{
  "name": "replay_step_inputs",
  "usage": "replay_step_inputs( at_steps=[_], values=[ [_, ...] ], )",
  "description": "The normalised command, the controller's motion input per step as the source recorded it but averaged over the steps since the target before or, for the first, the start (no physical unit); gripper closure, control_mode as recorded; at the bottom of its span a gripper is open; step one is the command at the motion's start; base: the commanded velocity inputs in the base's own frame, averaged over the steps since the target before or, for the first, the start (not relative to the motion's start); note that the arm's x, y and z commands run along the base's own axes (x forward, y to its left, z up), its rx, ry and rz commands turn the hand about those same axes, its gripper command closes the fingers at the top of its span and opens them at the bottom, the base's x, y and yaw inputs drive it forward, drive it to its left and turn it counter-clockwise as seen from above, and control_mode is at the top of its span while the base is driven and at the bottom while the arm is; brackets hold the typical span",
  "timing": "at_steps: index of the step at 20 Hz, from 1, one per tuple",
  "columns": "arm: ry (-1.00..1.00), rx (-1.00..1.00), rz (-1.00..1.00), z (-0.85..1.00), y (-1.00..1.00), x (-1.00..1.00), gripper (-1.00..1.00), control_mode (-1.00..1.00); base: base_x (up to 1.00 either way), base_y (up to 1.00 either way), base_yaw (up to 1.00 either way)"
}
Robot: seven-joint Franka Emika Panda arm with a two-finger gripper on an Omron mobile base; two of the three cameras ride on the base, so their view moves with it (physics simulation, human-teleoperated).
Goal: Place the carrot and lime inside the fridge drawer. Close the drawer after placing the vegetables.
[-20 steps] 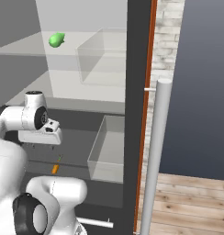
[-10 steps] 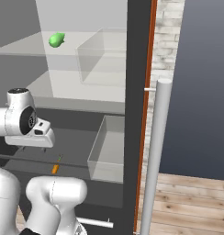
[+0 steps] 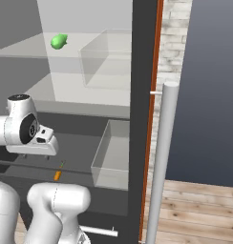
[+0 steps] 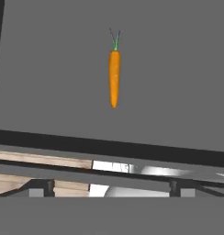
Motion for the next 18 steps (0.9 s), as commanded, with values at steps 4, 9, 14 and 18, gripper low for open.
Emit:
replay_step_inputs(
  at_steps=[4,9,14,18],
  values=[
    [0.0,0.03,0.0,0.0,-0.27,-0.39,-1.0,1.0,-0.25,0.0,0.01],
    [0.0,0.0,0.0,0.0,0.0,0.0,-1.0,1.0,-1.0,0.05,0.05],
    [0.0,0.0,0.0,0.0,0.0,0.0,-1.0,1.0,-1.0,0.59,0.05],
    [0.0,0.0,0.0,0.0,0.0,0.0,-1.0,1.0,-0.78,1.0,0.0]
  ],
)
